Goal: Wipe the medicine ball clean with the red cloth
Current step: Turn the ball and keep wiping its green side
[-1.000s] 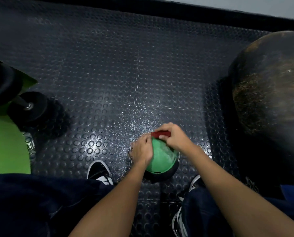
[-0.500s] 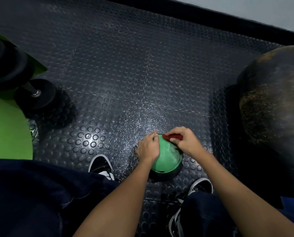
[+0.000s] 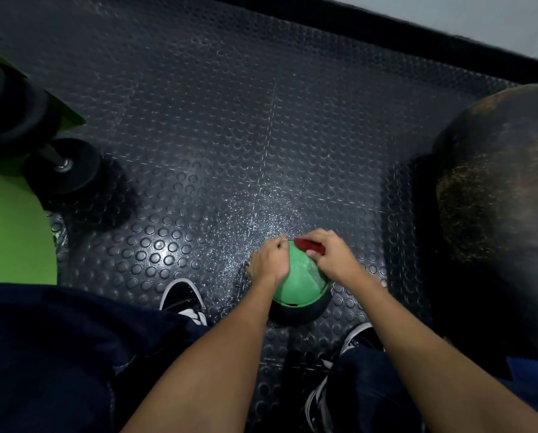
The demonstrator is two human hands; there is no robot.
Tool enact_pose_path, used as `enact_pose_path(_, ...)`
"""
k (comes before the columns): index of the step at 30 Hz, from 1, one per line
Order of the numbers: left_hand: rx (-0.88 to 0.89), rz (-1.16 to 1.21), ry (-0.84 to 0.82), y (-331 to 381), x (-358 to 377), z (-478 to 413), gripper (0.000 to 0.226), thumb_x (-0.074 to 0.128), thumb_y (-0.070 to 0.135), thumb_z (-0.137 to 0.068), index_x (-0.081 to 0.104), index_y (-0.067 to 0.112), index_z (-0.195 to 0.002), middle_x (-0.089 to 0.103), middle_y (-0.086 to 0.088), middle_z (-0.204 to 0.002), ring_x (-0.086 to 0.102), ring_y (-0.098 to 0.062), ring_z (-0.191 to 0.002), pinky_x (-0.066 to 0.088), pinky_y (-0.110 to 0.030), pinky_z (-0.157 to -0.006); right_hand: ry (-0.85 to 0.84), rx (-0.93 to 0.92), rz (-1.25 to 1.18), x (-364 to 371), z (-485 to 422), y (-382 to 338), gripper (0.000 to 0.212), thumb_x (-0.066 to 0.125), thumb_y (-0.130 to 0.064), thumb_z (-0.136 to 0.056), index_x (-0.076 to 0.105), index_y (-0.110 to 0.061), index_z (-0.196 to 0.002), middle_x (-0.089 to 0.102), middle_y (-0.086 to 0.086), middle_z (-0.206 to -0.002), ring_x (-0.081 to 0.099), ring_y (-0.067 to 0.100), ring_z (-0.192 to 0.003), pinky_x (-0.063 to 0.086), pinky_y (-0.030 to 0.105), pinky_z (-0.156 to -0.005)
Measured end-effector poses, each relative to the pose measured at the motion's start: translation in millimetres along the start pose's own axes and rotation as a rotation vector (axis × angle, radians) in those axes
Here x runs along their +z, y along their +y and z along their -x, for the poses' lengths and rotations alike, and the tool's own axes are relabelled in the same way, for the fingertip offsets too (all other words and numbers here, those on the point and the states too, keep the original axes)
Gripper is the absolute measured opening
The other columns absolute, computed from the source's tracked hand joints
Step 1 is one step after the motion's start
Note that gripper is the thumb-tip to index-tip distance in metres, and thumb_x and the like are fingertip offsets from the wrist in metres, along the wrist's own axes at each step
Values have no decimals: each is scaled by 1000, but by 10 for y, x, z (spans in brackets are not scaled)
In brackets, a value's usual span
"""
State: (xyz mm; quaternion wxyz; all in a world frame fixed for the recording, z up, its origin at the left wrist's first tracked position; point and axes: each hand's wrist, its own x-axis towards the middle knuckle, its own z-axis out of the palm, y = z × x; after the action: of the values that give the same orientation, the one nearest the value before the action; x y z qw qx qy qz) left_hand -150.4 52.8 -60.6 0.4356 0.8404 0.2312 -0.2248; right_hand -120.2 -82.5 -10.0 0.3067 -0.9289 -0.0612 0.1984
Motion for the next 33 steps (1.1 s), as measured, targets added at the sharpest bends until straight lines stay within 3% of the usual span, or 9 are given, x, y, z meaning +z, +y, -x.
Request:
enact_pose_path(5, -9, -13, -20, -26, -22, -57, 40, 28, 43, -107, 50, 44, -140, 57, 5, -139, 52, -18, -119, 36, -37, -93, -80, -249, 8, 28, 286, -59, 33, 70, -1, -78, 72, -20, -105, 63, -10, -99, 45, 10, -92, 37, 20, -88)
enact_pose_path(8, 1, -25, -21, 12, -20, -23, 41, 28, 41, -107, 49, 42, -142, 57, 5, -140, 50, -14, -110, 36, -36, -94, -173, -224, -32, -127, 185, -20, 32, 70, 3, -76, 73, -18, -99, 65, -5, -98, 49, 13, -94, 39, 24, -92)
enact_pose_path(13, -33, -2, -11, 30, -6, -52, 40, 29, 42, -106, 55, 39, -136, 61, 5, -127, 52, -18, -106, 37, -38, -94, 53, -20, -4, -12, -3, -17, 28, 66, -5, -83, 69, -20, -107, 61, -7, -104, 46, 9, -99, 39, 32, -99)
enact_pose_path(16, -27, 22, -25, -30, -8, -113, 39, 30, 41, -107, 61, 36, -130, 61, 4, -112, 53, -17, -97, 38, -34, -84, 78, -139, 4, 144, 206, -66, 30, 65, 0, -77, 72, -19, -100, 59, -10, -92, 44, 9, -92, 42, 32, -91)
enact_pose_path(20, 16, -3, -15, -80, 24, -110, 41, 29, 44, -106, 54, 42, -138, 63, 7, -112, 54, -15, -98, 40, -36, -93, -177, -269, -10, -86, 253, -29, 31, 67, 2, -72, 73, -20, -93, 62, -6, -90, 48, 14, -91, 41, 29, -86)
enact_pose_path(22, 33, -18, -7, -49, 21, -75, 41, 29, 44, -107, 52, 41, -141, 62, 6, -125, 52, -15, -103, 38, -40, -99, -115, -151, -89, -186, 110, 22, 30, 67, -1, -77, 72, -21, -98, 63, -4, -96, 49, 13, -95, 40, 31, -90)
enact_pose_path(26, 27, -12, -6, -51, 34, -58, 41, 28, 44, -107, 52, 41, -141, 61, 7, -119, 54, -16, -104, 40, -44, -104, 32, 43, -65, -13, 9, 74, 30, 65, -11, -86, 67, -25, -113, 61, -6, -108, 48, 9, -100, 39, 31, -96)
enact_pose_path(29, 25, 25, -19, -119, 44, -139, 41, 28, 46, -106, 55, 43, -136, 62, 7, -117, 56, -18, -100, 44, -40, -95, 100, -48, -74, 136, 205, 23, 28, 68, -11, -83, 70, -22, -109, 61, -10, -99, 45, 8, -95, 39, 29, -93)
enact_pose_path(33, 18, 69, -44, -136, 0, -148, 40, 28, 47, -105, 57, 45, -133, 65, 4, -119, 61, -26, -106, 45, -53, -102, -66, -206, -126, 34, 269, 1, 26, 70, -7, -80, 73, -21, -102, 66, -7, -95, 48, 10, -95, 40, 23, -90)
